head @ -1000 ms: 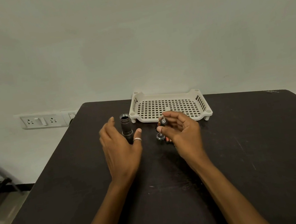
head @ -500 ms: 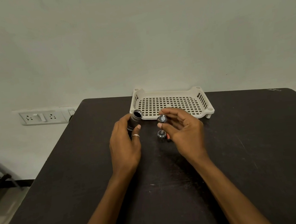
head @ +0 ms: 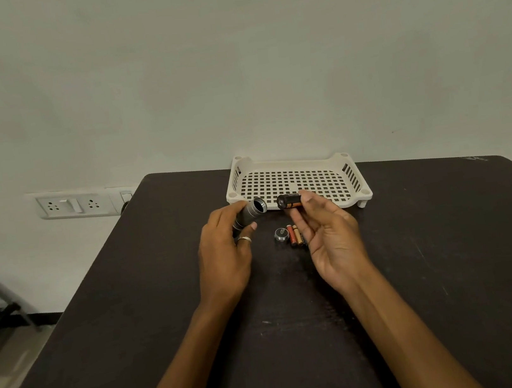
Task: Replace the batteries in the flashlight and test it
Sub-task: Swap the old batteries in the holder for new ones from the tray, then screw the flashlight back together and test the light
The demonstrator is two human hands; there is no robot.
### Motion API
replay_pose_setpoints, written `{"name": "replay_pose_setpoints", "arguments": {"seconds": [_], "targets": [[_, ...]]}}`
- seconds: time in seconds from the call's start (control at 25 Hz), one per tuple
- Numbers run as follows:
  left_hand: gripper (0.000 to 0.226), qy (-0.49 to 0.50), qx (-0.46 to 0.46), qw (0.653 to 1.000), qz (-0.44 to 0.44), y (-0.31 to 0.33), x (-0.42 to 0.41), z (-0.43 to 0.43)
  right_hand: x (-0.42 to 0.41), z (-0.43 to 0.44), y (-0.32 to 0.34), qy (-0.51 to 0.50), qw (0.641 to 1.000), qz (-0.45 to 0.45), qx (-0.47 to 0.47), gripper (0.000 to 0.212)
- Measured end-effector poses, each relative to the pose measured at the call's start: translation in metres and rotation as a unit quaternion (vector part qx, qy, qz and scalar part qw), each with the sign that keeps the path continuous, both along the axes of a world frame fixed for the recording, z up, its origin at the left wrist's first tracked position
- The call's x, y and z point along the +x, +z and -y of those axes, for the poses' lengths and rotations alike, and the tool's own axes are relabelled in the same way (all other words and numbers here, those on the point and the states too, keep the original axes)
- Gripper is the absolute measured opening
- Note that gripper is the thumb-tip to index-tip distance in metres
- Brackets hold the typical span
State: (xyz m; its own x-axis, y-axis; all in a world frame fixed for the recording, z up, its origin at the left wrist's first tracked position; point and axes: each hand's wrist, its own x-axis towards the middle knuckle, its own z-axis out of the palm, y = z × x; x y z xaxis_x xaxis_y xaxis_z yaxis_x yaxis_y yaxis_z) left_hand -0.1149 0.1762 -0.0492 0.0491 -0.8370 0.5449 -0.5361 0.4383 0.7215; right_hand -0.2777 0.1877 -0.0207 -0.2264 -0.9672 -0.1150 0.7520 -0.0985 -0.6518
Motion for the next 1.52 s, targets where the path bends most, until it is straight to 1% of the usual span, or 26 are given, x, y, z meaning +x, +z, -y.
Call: {"name": "replay_pose_setpoints", "arguments": {"seconds": [0.16,0.24,0.36,0.44,0.56,0.64,0.8,1.0,1.12,1.16,1.2,1.24,1.32,1.36,1.44,1.48,1.52], "targets": [[0.040,0.014,-0.004,0.999,0.043,0.001,-0.001,-0.002,0.000,0.000,-0.002,0.025,1.000,0.000,0.008,0.017],[0.040,0.019,-0.004,0.998,0.053,0.001,-0.001,-0.002,0.000,0.001,-0.003,0.025,1.000,-0.008,0.009,0.018],[0.041,0.021,-0.005,0.998,0.059,0.001,-0.001,-0.003,0.000,0.002,-0.004,0.015,1.000,-0.026,0.008,0.014],[0.042,0.021,-0.009,0.997,0.069,0.001,-0.001,-0.003,0.001,0.002,-0.004,0.009,0.998,-0.057,0.000,0.015],[0.043,0.026,-0.014,0.996,0.079,0.000,-0.001,-0.003,0.003,0.002,-0.004,-0.004,0.994,-0.103,-0.029,0.030],[0.044,0.032,-0.014,0.996,0.082,-0.001,-0.001,-0.002,0.004,0.001,-0.004,-0.019,0.987,-0.149,-0.050,0.031],[0.045,0.036,-0.001,0.995,0.091,-0.001,0.000,-0.002,0.003,0.001,-0.005,-0.062,0.954,-0.285,-0.064,0.019],[0.044,0.018,-0.005,0.996,0.093,-0.001,-0.001,-0.004,0.012,-0.002,-0.007,-0.065,0.897,-0.427,-0.094,0.024],[0.043,0.022,0.004,0.997,0.078,-0.001,0.000,-0.003,0.008,-0.001,-0.009,-0.092,0.865,-0.486,-0.080,0.020],[0.043,0.024,0.008,0.997,0.071,-0.001,0.000,-0.003,0.004,0.000,-0.010,-0.112,0.846,-0.516,-0.076,0.019],[0.043,0.024,0.010,0.998,0.065,-0.001,0.000,-0.003,-0.001,0.001,-0.012,-0.135,0.814,-0.560,-0.075,0.018],[0.042,0.025,0.010,0.998,0.060,-0.001,0.000,-0.002,-0.005,0.002,-0.014,-0.151,0.772,-0.612,-0.078,0.018],[0.042,0.029,0.010,0.998,0.055,-0.001,0.000,-0.001,-0.009,0.002,-0.020,-0.145,0.685,-0.708,-0.094,0.020],[0.042,0.031,0.010,0.998,0.056,-0.001,0.000,0.000,-0.008,0.002,-0.022,-0.130,0.649,-0.743,-0.096,0.026],[0.043,0.034,0.018,0.997,0.060,-0.002,0.000,0.000,-0.008,0.003,-0.029,-0.099,0.590,-0.797,-0.078,0.043],[0.043,0.035,0.020,0.997,0.060,-0.001,0.000,0.000,-0.008,0.004,-0.032,-0.091,0.563,-0.819,-0.066,0.048],[0.043,0.035,0.021,0.997,0.059,-0.001,0.000,0.000,-0.007,0.005,-0.034,-0.085,0.539,-0.836,-0.057,0.049]]}}
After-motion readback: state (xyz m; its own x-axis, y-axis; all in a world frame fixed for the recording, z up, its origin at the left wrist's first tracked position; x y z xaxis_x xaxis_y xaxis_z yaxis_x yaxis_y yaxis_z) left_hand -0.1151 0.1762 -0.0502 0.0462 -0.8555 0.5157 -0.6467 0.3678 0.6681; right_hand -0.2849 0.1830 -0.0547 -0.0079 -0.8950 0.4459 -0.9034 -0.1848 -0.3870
